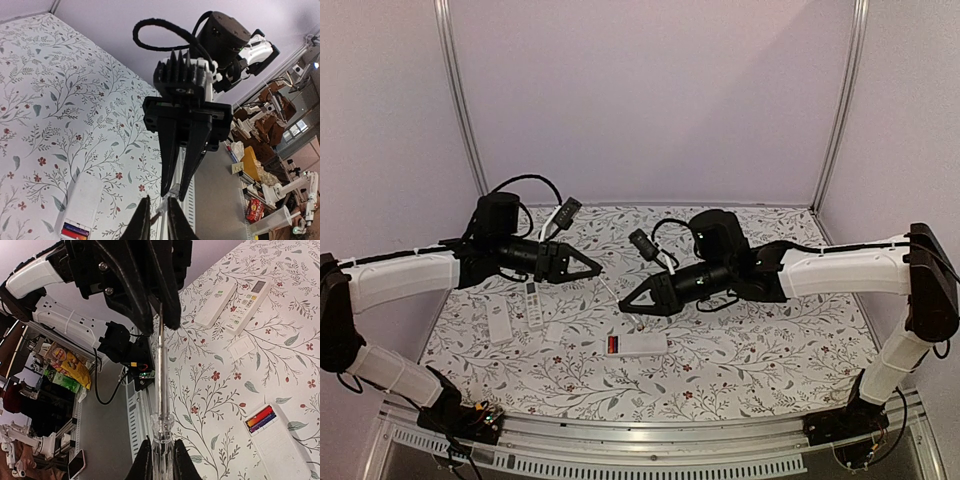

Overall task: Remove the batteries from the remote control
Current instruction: Pass from the right arm to the left

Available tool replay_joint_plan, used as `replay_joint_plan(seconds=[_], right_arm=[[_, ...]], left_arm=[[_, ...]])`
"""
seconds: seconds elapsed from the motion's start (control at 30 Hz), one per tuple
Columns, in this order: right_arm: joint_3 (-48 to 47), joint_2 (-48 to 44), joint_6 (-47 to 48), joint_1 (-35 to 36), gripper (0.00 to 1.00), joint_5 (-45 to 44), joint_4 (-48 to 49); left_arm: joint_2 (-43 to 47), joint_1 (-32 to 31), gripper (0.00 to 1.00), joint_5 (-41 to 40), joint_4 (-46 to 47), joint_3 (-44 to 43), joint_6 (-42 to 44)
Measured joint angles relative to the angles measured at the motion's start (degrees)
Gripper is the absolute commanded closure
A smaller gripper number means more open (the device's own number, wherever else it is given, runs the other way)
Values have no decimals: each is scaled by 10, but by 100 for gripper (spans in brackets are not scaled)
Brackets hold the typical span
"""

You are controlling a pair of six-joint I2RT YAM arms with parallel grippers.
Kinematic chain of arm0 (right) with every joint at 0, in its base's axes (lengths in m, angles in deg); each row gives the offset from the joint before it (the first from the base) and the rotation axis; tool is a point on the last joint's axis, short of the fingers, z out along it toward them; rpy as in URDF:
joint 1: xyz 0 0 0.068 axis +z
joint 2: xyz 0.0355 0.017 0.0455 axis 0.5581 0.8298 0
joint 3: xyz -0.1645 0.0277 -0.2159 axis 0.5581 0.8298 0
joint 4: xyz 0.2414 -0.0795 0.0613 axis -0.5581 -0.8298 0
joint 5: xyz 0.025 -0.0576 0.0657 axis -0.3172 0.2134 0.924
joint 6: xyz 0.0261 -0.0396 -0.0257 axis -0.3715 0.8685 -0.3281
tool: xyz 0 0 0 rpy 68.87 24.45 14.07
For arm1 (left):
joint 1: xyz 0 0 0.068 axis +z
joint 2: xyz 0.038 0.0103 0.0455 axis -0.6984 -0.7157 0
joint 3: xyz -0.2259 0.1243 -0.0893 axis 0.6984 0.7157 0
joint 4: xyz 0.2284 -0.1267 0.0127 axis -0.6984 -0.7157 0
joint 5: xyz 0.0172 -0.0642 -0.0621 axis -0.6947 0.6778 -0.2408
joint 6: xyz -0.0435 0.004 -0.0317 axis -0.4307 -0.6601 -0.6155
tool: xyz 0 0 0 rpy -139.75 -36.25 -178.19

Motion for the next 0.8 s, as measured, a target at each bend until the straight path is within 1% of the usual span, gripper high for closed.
replay_joint_plan(seconds=[0.07, 0.13, 0.3, 0.33, 0.4, 0.5, 0.53, 0.57, 0.6, 0.7, 0.8], right_arm=[[0, 0, 0, 1, 100, 2, 3], [0, 0, 0, 2, 100, 2, 7], [0, 0, 3, 3, 100, 1, 7], [0, 0, 4, 3, 98, 1, 7], [0, 0, 6, 3, 86, 0, 7], [0, 0, 4, 3, 57, -11, 7], [2, 0, 1, 2, 45, -21, 11], [5, 0, 0, 2, 36, -29, 19], [8, -1, -2, 0, 30, -36, 25], [18, -5, -11, -3, 19, -61, 41], [38, -22, -22, -5, 11, -92, 61]], left_arm=[[0, 0, 95, 0, 0, 0, -2], [0, 0, 100, 1, 0, 0, -3], [0, 0, 100, 6, 1, 0, -7], [0, 0, 100, 6, 2, 0, -7], [0, 0, 100, 6, 3, 0, -7], [0, 0, 100, 8, 7, 0, -9], [1, 0, 100, 10, 9, 0, -9], [2, 0, 100, 12, 11, 0, -11], [2, 1, 100, 12, 16, 0, -18], [9, 5, 100, 5, 58, 9, -60], [24, 6, 100, -8, 124, 34, -120]])
